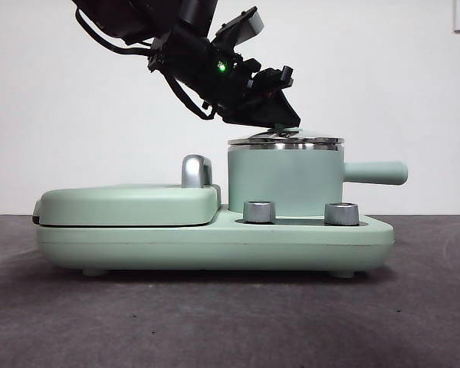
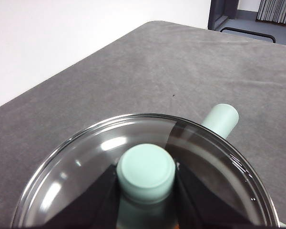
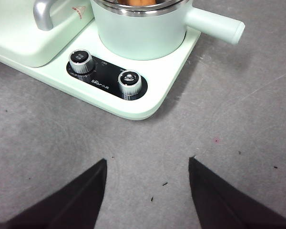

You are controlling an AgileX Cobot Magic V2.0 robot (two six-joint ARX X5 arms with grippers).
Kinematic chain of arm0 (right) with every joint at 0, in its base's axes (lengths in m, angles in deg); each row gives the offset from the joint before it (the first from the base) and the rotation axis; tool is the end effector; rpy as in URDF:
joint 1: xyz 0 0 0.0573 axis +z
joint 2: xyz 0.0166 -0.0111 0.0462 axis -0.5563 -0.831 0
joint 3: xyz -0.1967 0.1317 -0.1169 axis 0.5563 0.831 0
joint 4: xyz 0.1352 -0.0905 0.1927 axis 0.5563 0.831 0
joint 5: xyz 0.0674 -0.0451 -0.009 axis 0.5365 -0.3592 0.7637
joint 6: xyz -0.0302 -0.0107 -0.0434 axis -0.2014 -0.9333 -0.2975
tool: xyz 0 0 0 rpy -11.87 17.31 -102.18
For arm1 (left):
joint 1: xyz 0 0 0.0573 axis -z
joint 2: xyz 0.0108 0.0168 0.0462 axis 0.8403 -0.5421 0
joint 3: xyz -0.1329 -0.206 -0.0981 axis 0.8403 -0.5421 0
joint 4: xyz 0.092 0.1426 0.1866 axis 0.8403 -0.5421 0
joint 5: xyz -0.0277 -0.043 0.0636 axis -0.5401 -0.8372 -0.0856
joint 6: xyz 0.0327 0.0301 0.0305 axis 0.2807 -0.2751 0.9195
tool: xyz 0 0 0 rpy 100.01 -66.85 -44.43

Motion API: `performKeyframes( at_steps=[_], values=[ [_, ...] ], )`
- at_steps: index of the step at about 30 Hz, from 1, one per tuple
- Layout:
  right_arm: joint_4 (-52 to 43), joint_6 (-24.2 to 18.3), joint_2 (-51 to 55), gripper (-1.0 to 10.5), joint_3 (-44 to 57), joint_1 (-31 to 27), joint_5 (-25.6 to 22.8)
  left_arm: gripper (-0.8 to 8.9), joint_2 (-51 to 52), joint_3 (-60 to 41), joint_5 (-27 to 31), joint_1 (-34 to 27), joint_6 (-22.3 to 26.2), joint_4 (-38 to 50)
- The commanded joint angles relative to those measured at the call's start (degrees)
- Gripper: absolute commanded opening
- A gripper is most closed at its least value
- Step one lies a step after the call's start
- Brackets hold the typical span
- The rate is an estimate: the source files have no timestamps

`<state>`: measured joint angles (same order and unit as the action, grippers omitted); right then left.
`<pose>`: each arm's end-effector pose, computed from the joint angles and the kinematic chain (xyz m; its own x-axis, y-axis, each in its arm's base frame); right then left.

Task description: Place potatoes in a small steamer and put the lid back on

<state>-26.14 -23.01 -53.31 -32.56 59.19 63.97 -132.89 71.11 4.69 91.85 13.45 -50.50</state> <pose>0.0761 0.0370 0.2908 0.7309 0.3740 -0.5709 -0.4285 0.9025 0.0427 0.3654 -0.2637 0.2602 0.5712 -0.7701 -0.2839 0.8155 0.5718 0.0896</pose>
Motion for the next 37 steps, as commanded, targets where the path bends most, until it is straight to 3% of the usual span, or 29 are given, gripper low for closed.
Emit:
performKeyframes(
  at_steps=[1,37],
  values=[
    [-0.3,0.9,-0.2,2.6,-0.3,0.2,-0.1,0.09,-1.0,2.0,0.0,0.5,0.7,0.9],
    [1.3,2.1,-0.2,2.6,-0.3,0.2,0.0,0.09,-1.0,5.1,0.4,0.5,2.7,-5.1]
  ],
)
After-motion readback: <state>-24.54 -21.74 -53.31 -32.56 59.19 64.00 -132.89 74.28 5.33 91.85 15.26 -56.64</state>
